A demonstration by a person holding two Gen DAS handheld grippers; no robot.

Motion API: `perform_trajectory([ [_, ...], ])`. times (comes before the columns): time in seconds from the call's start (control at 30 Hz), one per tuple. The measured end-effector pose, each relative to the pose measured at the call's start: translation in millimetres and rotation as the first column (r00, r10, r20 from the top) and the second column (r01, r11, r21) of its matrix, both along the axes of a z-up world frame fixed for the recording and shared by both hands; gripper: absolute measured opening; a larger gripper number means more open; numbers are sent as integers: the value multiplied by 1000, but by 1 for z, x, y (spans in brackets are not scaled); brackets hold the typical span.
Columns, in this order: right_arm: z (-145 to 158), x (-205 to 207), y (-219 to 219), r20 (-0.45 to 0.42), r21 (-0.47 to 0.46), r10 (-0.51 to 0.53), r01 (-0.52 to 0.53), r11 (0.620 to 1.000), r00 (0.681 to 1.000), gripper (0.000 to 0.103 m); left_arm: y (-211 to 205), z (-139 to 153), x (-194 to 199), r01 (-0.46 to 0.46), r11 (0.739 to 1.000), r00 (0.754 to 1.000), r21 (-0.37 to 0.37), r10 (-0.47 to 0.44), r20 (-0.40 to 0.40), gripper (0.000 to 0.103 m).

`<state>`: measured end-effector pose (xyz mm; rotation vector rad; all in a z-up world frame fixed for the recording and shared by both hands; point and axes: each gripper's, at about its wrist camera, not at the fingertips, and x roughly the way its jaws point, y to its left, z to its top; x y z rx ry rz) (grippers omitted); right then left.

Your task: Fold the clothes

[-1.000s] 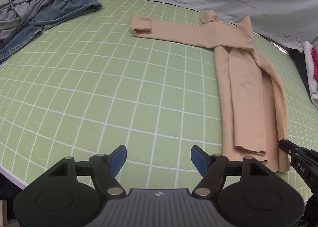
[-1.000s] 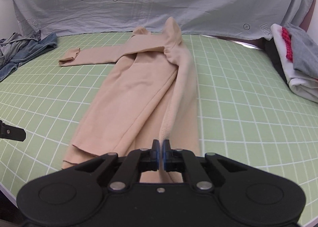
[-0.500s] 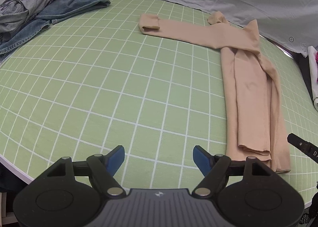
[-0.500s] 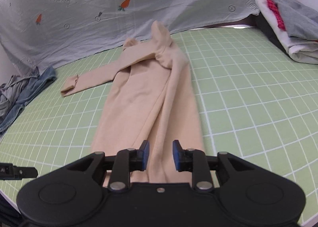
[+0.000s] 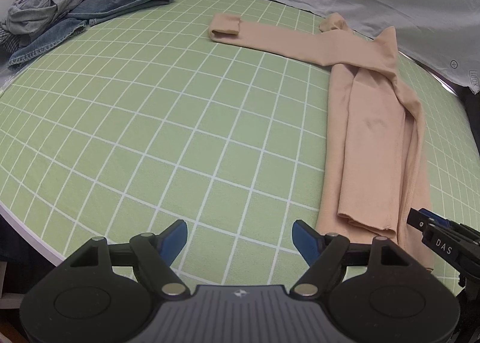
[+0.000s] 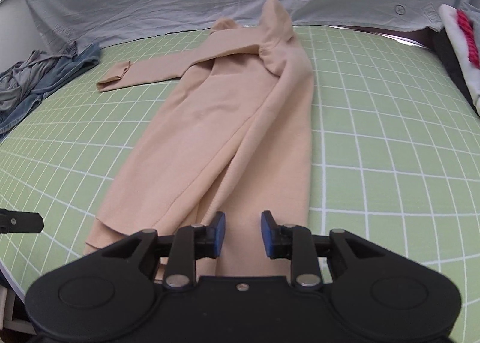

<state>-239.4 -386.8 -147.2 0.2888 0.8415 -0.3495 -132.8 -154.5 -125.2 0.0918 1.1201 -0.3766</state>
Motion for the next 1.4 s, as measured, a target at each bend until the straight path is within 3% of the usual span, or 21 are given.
perform_trajectory([
  [0.27, 22, 16, -28, 67, -71, -36, 40, 997, 997, 33, -12, 4, 31, -26, 1000, 1000, -4, 26, 4, 78],
  [0.37, 28, 37, -39, 67, -103, -61, 68, 992, 996, 49, -19, 8, 58, -42, 999, 999, -15, 43, 14, 78],
  [0.5, 34, 66, -53, 69, -180, -94, 106, 978, 993, 89, -29, 11, 98, -37, 999, 998, -23, 38, 47, 84],
  [0.53, 33, 76, -57, 63, -203, -100, 111, 973, 993, 91, -31, 11, 109, -43, 999, 998, -19, 44, 55, 84],
  [0.8, 16, 162, -82, -27, -338, -71, 58, 939, 997, 97, -45, -4, 216, -120, 992, 990, -27, 122, 66, 85],
  [0.93, 6, 198, -91, -92, -391, -56, 16, 920, 994, 97, -59, -15, 263, -117, 993, 990, -5, 117, 76, 85],
  [1.03, 4, 211, -100, -93, -420, -60, 16, 908, 994, 97, -69, -24, 288, -114, 993, 990, 19, 112, 88, 85],
  [1.13, 20, 213, -114, 4, -365, -102, 96, 926, 995, 97, -72, -30, 302, -106, 994, 990, 21, 103, 96, 85],
  [1.27, 38, 214, -131, 119, -223, -144, 168, 960, 982, 97, -76, -34, 307, -95, 995, 990, 27, 92, 109, 86],
  [1.33, 32, 219, -134, 103, -198, -139, 158, 967, 985, 98, -78, -35, 307, -89, 996, 989, 30, 85, 120, 87],
  [1.4, 20, 227, -131, 33, -228, -121, 125, 966, 992, 98, -79, -36, 308, -90, 995, 989, 31, 85, 123, 88],
])
